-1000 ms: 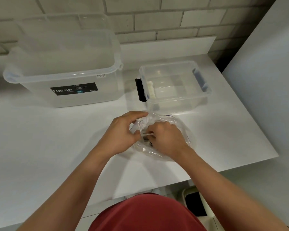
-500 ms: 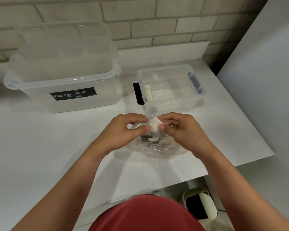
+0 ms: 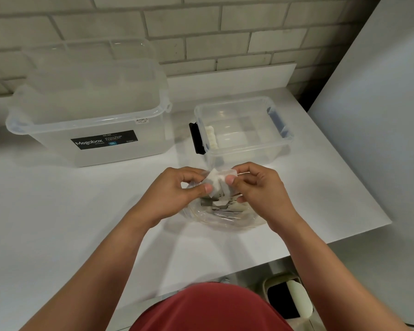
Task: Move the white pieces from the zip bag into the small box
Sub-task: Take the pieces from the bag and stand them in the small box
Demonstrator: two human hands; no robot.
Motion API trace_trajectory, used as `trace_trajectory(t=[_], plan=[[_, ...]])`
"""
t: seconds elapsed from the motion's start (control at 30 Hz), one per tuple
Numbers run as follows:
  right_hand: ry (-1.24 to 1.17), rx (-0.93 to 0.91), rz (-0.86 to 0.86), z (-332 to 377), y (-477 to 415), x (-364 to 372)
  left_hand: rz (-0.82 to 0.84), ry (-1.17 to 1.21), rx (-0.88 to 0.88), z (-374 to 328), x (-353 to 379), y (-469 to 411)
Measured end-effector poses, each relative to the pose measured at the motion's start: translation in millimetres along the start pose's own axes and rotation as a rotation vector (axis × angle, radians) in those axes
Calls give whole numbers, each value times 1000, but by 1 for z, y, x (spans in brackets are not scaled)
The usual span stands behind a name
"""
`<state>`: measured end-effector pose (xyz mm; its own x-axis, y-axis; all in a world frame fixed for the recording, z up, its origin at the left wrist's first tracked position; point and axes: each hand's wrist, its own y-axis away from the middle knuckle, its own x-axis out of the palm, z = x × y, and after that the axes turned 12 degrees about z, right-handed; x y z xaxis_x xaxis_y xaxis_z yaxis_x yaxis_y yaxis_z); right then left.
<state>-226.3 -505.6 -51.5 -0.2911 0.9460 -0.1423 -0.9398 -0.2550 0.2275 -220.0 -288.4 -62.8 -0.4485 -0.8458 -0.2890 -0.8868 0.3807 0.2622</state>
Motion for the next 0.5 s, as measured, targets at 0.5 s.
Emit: trace_trajectory(t=[0.5], plan=[[-378,71,-16,-14,0,9,-18,124,-7,0,9,4]])
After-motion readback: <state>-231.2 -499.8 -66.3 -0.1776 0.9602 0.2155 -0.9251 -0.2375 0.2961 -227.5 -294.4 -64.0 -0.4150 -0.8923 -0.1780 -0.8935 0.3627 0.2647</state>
